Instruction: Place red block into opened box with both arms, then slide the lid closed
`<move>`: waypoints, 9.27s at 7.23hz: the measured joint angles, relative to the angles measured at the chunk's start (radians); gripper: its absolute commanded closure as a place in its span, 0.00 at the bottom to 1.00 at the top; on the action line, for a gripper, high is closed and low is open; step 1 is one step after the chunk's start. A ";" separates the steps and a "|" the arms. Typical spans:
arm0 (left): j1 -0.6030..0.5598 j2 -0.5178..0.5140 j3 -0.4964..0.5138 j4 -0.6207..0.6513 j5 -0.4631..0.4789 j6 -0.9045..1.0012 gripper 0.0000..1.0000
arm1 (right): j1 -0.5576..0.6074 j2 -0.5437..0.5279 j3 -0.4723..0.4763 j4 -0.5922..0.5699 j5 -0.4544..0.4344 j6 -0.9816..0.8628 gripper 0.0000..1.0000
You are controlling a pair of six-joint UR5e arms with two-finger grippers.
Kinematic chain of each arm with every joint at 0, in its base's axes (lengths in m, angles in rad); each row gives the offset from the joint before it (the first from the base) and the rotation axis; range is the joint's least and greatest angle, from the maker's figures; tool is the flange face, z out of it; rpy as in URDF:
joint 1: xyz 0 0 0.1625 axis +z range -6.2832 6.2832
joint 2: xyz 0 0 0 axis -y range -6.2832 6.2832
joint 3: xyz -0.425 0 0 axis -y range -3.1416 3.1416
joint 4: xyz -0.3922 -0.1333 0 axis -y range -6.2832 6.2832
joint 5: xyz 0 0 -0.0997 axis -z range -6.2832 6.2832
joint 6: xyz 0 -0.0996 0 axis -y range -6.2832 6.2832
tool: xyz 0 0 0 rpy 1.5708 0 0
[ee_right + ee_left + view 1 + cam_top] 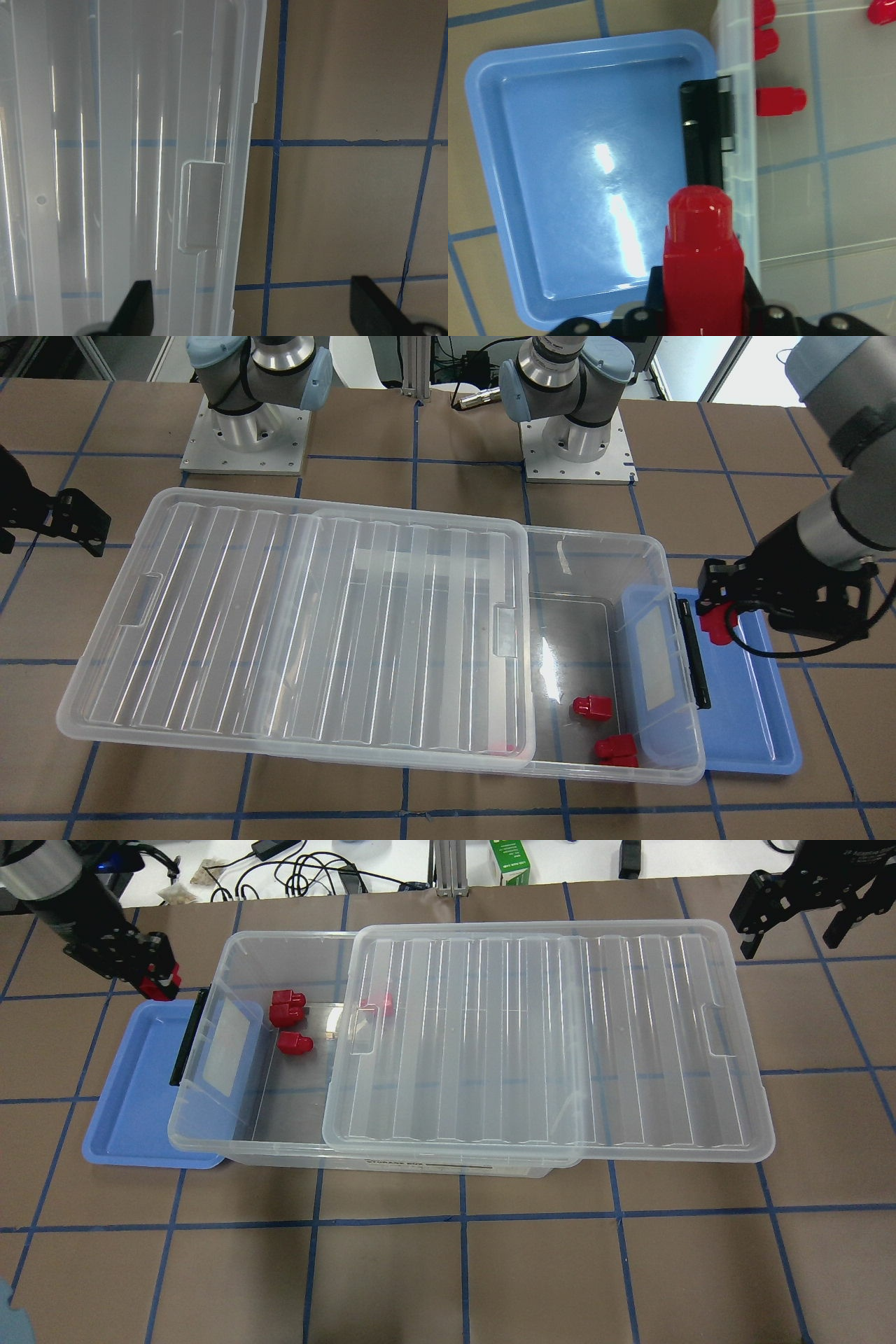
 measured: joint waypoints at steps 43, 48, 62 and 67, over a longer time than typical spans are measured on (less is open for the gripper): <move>-0.193 0.241 -0.059 -0.072 0.052 -0.328 0.00 | -0.039 0.144 0.144 -0.104 0.000 -0.018 0.00; -0.193 0.244 -0.066 -0.071 0.050 -0.335 0.00 | 0.072 0.149 0.142 -0.117 0.002 0.101 0.00; -0.196 0.245 -0.071 -0.069 0.052 -0.336 0.00 | 0.192 0.157 0.142 -0.135 0.052 0.202 0.00; -0.196 0.245 -0.071 -0.069 0.051 -0.336 0.00 | 0.179 0.118 0.034 -0.131 0.040 0.201 0.00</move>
